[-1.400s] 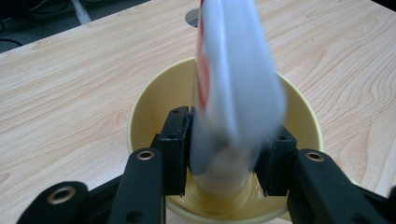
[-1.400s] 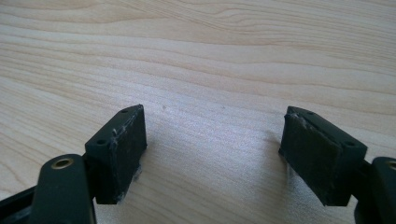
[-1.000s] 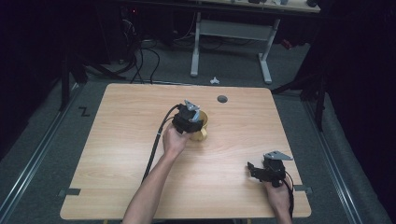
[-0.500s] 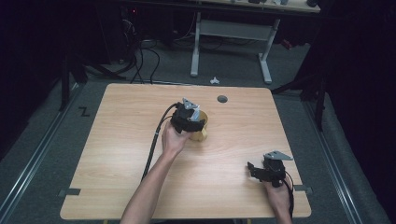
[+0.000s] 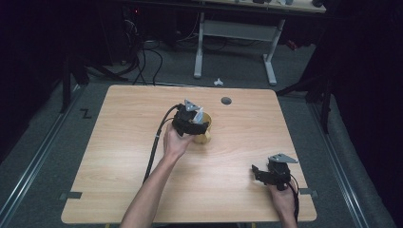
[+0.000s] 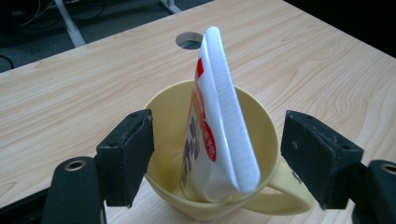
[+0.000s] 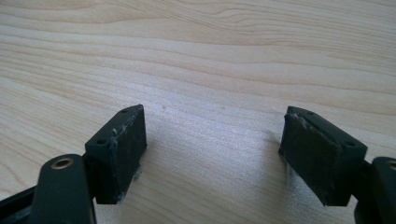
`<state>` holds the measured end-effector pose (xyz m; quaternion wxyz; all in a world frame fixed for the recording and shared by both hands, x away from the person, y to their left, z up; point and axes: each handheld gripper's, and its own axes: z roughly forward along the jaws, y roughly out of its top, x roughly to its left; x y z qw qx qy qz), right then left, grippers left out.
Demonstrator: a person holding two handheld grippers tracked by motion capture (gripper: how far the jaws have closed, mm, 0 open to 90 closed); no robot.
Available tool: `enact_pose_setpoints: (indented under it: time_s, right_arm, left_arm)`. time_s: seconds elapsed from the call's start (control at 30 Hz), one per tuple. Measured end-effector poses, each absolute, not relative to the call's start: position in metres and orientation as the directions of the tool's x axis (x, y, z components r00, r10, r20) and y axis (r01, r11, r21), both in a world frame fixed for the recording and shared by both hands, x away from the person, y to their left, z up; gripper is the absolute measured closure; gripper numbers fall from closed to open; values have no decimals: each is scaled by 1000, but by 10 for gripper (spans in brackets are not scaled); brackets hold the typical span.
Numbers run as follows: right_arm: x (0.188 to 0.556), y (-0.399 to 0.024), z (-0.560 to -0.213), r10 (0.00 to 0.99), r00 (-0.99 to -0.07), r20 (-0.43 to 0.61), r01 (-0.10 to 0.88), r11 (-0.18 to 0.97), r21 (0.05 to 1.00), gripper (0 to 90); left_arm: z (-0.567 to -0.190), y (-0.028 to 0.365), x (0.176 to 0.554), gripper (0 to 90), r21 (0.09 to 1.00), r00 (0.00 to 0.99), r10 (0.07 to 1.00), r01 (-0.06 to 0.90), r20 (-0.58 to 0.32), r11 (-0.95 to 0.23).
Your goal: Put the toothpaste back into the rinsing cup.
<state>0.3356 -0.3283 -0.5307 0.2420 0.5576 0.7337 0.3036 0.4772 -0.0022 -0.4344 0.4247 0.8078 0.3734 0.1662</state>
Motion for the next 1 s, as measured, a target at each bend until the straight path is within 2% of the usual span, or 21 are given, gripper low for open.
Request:
enact_pose_setpoints:
  time_s: [0.13, 1.0]
  right_arm:
    - [336, -328, -531, 965, -261, -17, 671, 194, 716, 225]
    - [336, -328, -531, 965, -261, -17, 671, 194, 716, 226]
  left_arm:
    - [-432, 1, 472, 264, 816, 659, 752, 449, -26, -365]
    - [-415, 30, 452, 270, 839, 683, 728, 423, -48, -342]
